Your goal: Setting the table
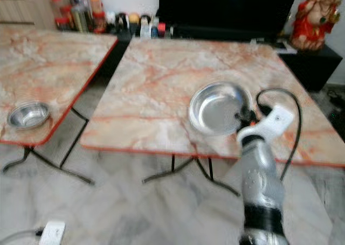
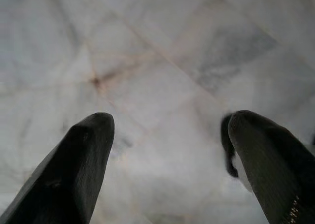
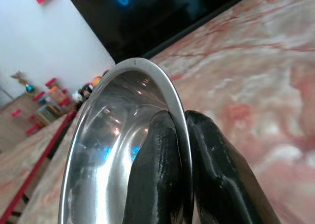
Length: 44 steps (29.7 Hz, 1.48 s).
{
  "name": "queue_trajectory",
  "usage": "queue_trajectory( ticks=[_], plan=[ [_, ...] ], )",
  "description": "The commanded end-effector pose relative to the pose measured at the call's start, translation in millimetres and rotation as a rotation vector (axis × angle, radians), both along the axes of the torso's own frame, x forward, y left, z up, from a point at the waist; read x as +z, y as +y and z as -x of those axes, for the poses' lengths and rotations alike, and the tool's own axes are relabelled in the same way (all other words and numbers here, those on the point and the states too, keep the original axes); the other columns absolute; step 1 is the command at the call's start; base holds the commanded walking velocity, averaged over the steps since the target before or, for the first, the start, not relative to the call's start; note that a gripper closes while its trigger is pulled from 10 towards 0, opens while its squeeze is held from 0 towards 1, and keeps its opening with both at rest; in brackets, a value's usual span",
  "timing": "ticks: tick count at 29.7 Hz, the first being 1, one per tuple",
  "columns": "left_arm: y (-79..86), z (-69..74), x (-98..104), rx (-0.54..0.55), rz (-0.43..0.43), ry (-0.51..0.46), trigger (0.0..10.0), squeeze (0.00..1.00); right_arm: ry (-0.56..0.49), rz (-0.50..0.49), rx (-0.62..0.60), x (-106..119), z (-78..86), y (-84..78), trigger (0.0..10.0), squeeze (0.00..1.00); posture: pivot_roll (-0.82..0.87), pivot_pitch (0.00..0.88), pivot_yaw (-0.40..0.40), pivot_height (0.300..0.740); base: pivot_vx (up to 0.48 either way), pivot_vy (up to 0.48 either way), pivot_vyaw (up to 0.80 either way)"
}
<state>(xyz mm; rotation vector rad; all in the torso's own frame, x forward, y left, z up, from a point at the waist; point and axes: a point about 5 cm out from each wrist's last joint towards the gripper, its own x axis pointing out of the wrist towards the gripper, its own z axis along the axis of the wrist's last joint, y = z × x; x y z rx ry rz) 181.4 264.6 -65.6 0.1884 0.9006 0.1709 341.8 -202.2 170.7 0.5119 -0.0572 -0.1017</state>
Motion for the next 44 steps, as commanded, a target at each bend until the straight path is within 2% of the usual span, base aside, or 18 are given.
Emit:
queue_trajectory(
  ticks=[1, 8, 22, 26, 33, 44],
  plan=[
    [-6.3, 2.0, -3.3, -0.003, 0.015, 0.01, 10.0, 0.0, -0.018, 0.003, -0.04, 4.2, 2.2, -12.1, 10.0, 0.0, -0.01, 0.068, -0.04, 0.74, 0.428, 0.0, 0.0],
    [-6.4, 1.6, -3.2, -0.002, 0.018, 0.012, 10.0, 0.0, -0.019, 0.008, -0.047, 4.4, 2.2, -13.4, 10.0, 0.0, -0.01, 0.074, -0.04, 0.74, 0.426, 0.0, 0.0],
    [-7.0, 0.5, -2.8, -0.015, 0.018, 0.012, 10.0, 0.0, -0.022, 0.011, -0.047, 5.5, 1.2, -13.9, 10.0, 0.0, -0.01, 0.074, -0.04, 0.74, 0.0, 0.0, 0.0],
    [-6.7, 0.7, -2.9, -0.013, 0.012, 0.015, 10.0, 0.0, -0.027, 0.06, -0.048, 8.0, 1.5, -14.8, 10.0, 0.0, -0.01, 0.076, -0.042, 0.74, 0.0, -0.262, 0.1],
    [-7.1, 0.9, -3.2, -0.009, 0.016, 0.016, 10.0, 0.0, -0.023, 0.053, -0.05, 7.5, 1.3, -15.1, 10.0, 0.0, -0.01, 0.075, -0.042, 0.74, 0.0, -0.302, 0.69],
    [-7.6, 0.5, -3.0, -0.01, 0.018, 0.012, 10.0, 0.0, 0.004, 0.077, -0.008, 4.2, 0.3, -8.6, 10.0, 0.0, -0.01, 0.075, -0.045, 0.74, 0.109, -0.301, 0.09]
  ],
)
